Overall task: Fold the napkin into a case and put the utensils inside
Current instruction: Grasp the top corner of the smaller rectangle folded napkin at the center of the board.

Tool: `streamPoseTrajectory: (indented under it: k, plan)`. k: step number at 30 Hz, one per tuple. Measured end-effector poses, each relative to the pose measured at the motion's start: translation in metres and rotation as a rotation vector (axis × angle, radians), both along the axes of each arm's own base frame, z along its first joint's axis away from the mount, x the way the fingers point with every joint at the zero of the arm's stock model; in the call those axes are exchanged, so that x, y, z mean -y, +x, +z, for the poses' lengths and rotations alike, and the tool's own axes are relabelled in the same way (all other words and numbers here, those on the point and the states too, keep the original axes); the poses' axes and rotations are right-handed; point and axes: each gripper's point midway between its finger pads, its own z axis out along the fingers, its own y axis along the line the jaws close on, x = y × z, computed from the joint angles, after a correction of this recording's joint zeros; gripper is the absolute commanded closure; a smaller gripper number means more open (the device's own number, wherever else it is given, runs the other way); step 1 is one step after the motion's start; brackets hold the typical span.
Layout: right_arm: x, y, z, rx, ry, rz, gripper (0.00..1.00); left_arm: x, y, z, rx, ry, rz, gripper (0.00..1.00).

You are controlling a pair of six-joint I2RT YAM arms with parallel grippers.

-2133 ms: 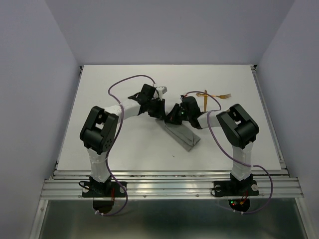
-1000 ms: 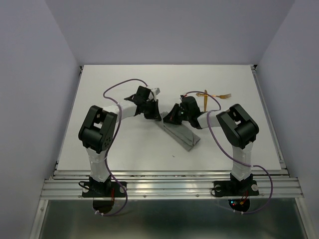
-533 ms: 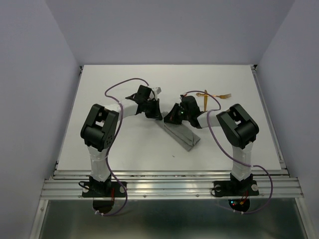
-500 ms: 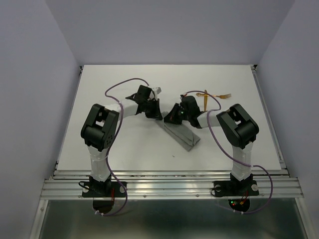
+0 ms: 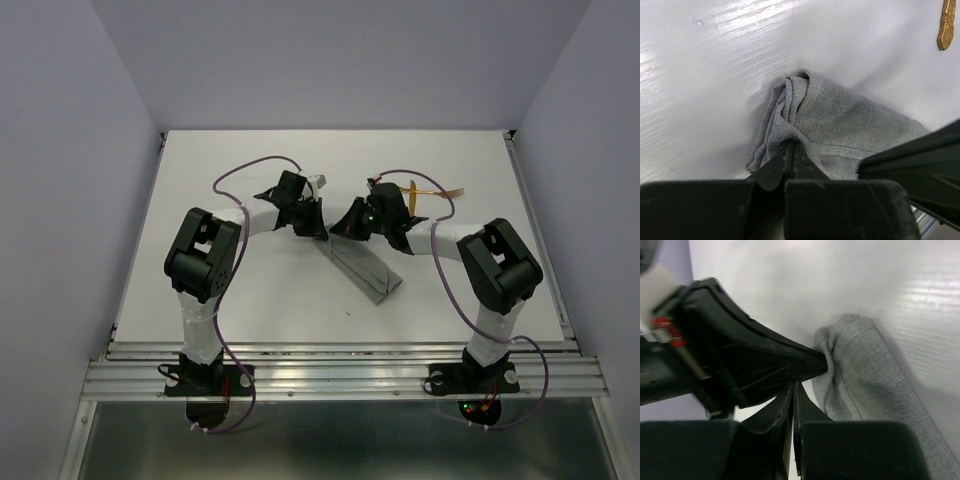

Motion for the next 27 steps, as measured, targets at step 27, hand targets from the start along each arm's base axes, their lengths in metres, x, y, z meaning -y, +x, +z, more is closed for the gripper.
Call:
streamPoseTrajectory:
  k: [27]
  plan:
    - [0.096, -0.003, -0.055, 0.01, -0.494, -0.137, 0.96, 0.015, 0.007, 0.002, 0.013, -0.003, -0.052, 1.0]
